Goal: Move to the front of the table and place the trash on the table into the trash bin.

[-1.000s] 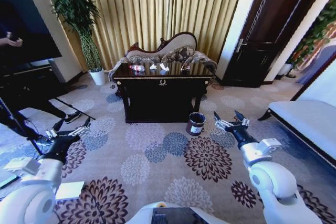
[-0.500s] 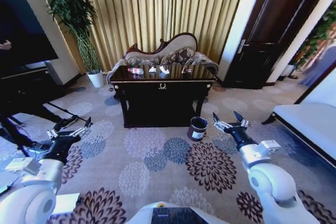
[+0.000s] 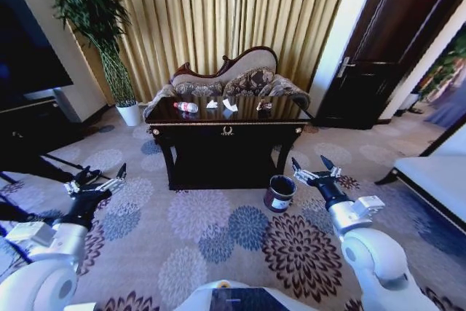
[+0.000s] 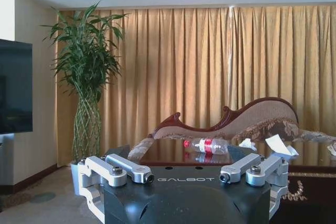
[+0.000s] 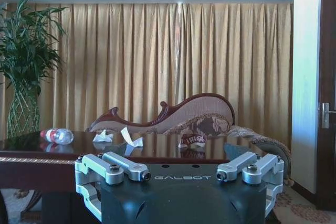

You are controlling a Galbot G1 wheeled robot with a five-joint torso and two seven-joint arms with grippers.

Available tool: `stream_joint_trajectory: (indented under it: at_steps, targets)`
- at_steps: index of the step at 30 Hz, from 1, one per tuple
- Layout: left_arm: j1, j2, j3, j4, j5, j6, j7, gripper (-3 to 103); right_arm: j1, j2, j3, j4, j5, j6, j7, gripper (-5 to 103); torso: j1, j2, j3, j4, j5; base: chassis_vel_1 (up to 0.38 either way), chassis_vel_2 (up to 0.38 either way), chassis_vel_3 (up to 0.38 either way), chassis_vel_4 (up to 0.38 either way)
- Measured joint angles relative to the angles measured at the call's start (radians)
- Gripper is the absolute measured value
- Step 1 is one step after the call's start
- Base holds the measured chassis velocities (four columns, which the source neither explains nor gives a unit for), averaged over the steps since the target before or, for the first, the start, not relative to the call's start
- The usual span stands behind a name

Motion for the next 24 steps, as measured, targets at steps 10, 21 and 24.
stream_joint_trajectory:
  at_steps: [10,21,24]
  targets:
    - [0.0,-0.002,0.007,-0.006,0.002,0.0,0.001,100,-0.001,0.005,-0.002,-0.001,-0.001,0.002,-0.001,100,0.0,0.0,0.0,-0.0002,0.0001,-0.253,0.259,0.239,-0.275]
    - [0.001,-0.006,0.007,-0.008,0.002,0.0,0.001,100,-0.004,0.012,-0.01,-0.013,-0.028,0.016,-0.021,100,0.0,0.0,0.0,0.0001,0.0006,-0.234,0.251,0.255,-0.241]
    - [0.002,-0.007,0.007,-0.008,0.002,0.0,0.002,100,-0.006,0.012,-0.012,-0.013,-0.033,0.019,-0.026,100,0.0,0.0,0.0,-0.0002,0.0001,-0.259,0.224,0.247,-0.235]
